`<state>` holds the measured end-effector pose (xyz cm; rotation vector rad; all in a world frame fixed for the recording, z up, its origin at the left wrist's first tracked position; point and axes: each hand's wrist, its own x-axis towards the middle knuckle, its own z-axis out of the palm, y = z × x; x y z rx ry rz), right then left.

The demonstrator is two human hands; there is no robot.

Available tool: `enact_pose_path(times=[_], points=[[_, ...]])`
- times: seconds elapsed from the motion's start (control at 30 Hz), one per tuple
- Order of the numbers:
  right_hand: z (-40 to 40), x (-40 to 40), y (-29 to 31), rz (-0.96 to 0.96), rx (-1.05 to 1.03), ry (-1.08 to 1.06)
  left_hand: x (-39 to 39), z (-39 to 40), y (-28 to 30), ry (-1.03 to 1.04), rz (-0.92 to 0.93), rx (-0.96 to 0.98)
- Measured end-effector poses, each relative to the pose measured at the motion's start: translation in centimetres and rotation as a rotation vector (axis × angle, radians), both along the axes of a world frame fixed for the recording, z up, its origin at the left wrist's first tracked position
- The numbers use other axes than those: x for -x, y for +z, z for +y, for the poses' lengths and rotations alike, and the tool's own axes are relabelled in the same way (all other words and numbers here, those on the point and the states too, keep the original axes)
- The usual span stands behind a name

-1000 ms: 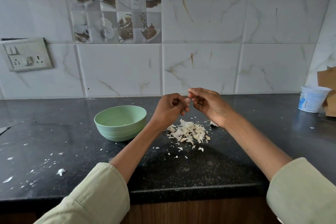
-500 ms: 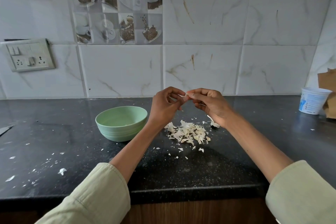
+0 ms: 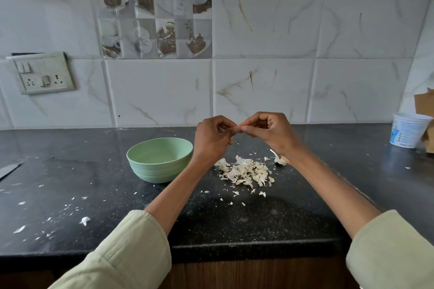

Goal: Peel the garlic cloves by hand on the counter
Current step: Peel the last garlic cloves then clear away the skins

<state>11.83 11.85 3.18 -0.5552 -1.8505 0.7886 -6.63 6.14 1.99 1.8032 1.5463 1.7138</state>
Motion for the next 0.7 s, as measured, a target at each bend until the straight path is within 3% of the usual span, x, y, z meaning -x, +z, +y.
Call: enact_pose_path(times=[0.23, 0.7], points=[[0.04, 0.02, -0.31, -0.083, -0.17, -0.048, -0.01, 0.31, -0.69, 0.081, 0.154, 0.019], [-0.37, 0.07, 0.13, -0.031, -0.1, 0.053, -0.05, -0.3, -0.06, -0.254, -0.304, 0.119]])
